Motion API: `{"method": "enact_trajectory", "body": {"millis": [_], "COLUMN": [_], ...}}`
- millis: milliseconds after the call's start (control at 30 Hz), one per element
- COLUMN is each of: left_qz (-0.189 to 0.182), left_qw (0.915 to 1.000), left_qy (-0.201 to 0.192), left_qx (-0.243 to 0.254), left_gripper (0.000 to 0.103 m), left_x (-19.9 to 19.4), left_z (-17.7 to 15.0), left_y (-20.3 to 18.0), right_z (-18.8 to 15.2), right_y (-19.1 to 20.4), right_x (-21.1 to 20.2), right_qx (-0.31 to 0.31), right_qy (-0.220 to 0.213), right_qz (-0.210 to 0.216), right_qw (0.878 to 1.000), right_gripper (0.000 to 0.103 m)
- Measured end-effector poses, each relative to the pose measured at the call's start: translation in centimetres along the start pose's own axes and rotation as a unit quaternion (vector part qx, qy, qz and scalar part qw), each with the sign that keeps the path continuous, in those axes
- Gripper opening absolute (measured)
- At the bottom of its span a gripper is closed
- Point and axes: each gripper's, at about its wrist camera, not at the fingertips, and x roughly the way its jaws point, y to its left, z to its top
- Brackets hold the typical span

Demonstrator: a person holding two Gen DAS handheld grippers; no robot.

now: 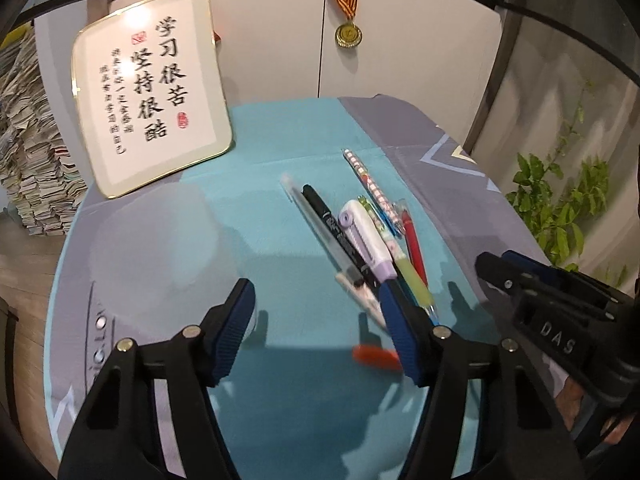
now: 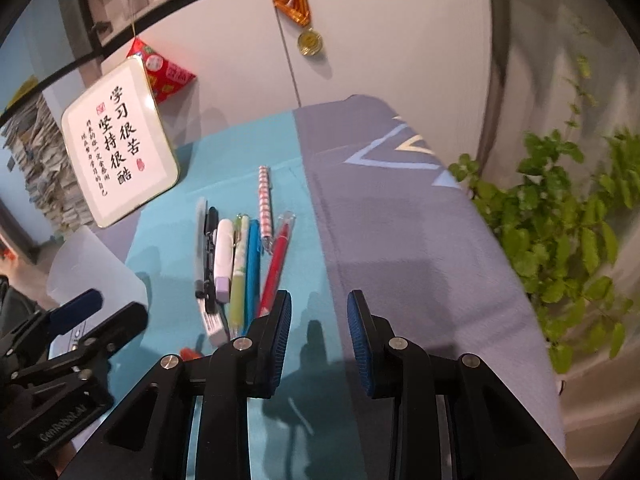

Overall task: Organize stationery
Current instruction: 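Move both tools down toward the row of pens, then grasp the blue pen with the right gripper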

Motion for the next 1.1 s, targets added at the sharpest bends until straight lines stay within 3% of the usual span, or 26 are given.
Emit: {"method": "enact_trajectory", "body": {"millis": [133,433,900,1033,1100], "left_qz": [0.001,-0.003,-0.011,0.006,0.007], "left_qw": [0.9999,0.9991,0.9989,0.9990,0.9990], "left_qy": [0.015,0.041,0.043,0.044,0.043], "left_qx": [-0.007,-0.010,0.016,0.009,0.010], "left_gripper": [0.054,0.051,0.051,0.051,0.045], "left_x": [2.0,4.5,3.9,4.0,4.0], "left_z": [1.0,1.1,0.6,0.6,0.5], "left_y": [-0.2,-0.3,-1.7,-1.4,-1.5], "right_z": [1.2,1.8,1.5,1.4,1.5], "right_y": [0.2,0.8,-0.6,-0.5,-0.1], "right_x": [2.1,5.0,4.1,3.6,3.8], "right_qx": [0.002,-0.020,0.005,0.004,-0.004], "right_qy": [0.016,0.045,0.042,0.038,0.040], "right_qz": [0.012,0.018,0.009,0.012,0.016], "right_qw": [1.000,0.999,0.999,0.999,0.999], "right_gripper": [0.032,0.032,0.032,0.032,0.032]}}
